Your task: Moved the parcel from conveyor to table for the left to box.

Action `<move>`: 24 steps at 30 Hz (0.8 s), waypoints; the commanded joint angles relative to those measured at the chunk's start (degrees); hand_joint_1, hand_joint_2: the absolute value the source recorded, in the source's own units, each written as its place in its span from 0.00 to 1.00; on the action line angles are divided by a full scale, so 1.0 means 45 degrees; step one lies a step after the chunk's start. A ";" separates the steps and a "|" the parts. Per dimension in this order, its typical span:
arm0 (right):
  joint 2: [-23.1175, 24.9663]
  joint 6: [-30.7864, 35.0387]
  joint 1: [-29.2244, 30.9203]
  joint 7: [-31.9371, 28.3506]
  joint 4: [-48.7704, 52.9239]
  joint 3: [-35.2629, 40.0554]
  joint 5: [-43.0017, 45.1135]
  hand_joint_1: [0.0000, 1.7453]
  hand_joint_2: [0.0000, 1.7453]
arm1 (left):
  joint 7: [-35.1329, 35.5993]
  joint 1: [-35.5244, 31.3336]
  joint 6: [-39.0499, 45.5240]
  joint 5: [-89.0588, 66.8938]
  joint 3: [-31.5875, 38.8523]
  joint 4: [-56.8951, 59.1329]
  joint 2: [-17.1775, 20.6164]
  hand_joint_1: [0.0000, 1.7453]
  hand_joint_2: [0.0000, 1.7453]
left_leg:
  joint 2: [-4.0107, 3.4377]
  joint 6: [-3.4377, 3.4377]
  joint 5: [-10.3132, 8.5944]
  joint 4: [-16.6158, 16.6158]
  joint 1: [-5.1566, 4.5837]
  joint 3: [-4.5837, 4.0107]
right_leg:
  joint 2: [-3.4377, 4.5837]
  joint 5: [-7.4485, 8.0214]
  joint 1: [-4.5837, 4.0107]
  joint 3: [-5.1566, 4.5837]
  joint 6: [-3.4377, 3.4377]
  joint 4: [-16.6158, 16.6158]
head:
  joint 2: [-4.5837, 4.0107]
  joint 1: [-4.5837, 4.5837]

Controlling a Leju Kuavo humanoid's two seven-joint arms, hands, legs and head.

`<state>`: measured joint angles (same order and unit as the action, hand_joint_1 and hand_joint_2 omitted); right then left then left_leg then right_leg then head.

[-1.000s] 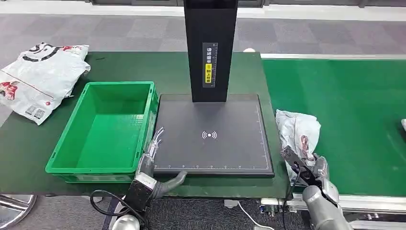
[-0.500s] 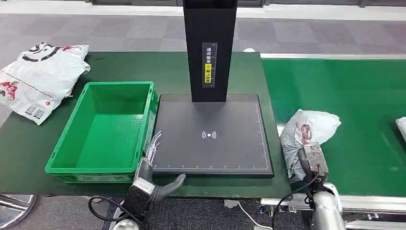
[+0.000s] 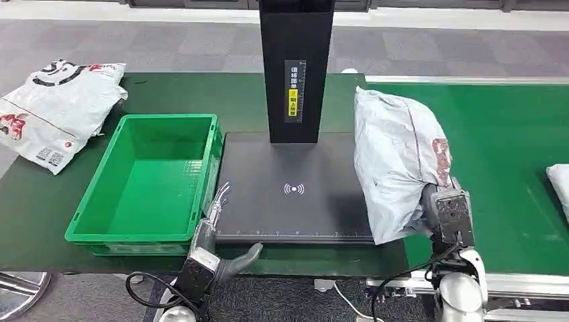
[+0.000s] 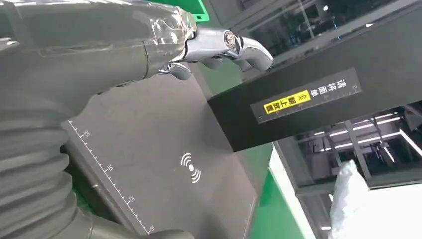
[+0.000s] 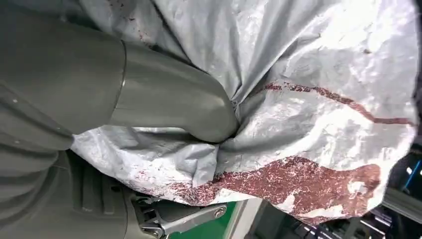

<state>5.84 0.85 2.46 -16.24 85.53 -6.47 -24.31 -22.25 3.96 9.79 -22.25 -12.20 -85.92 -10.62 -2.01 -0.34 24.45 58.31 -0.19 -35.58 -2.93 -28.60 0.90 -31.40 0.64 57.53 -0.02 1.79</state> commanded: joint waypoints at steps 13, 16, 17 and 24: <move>0.0635 0.0350 0.5117 -0.0797 -0.8849 0.3285 -0.0195 1.00 1.00 | -0.0010 -0.1030 -0.0105 0.0150 -0.0918 0.1224 0.0094 0.00 1.00 | -0.0070 -0.0019 -0.0016 -0.0019 0.0020 0.0032 | 0.0138 0.0043 -0.0019 0.0004 -0.0010 -0.0019 | 0.0000 0.0005; 0.0641 0.0444 0.5261 -0.0880 -0.9061 0.3386 -0.0294 1.00 1.00 | -0.0019 -0.1071 -0.0108 0.0163 -0.0981 0.1288 0.0084 0.00 1.00 | -0.0021 -0.0012 -0.0021 -0.0011 0.0017 0.0020 | 0.0077 0.0026 -0.0016 0.0009 -0.0006 -0.0011 | 0.0005 0.0005; 0.0677 0.0394 0.5458 -0.0883 -0.9345 0.3360 -0.0204 1.00 1.00 | -0.0031 -0.1143 -0.0126 0.0177 -0.1053 0.1375 0.0078 0.00 1.00 | -0.0021 -0.0015 -0.0025 -0.0020 0.0027 0.0028 | 0.0105 0.0038 -0.0023 0.0013 -0.0011 -0.0027 | 0.0005 0.0005; 0.0849 0.0444 0.6437 -0.1073 -1.0917 0.3342 0.0127 1.00 1.00 | -0.0192 -0.1724 -0.0238 0.0461 -0.1330 0.2110 0.0026 0.00 1.00 | -0.0008 -0.0014 -0.0026 -0.0013 0.0008 0.0017 | 0.0072 0.0027 -0.0005 0.0003 -0.0007 -0.0006 | 0.0000 0.0000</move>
<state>9.22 2.89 23.51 -20.63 50.66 5.79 -24.48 -22.93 0.15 9.05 -20.83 -15.26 -82.99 -11.39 -2.04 -0.37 24.37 58.32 -0.18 -35.58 -2.86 -28.54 0.87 -31.41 0.65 57.55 -0.02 1.79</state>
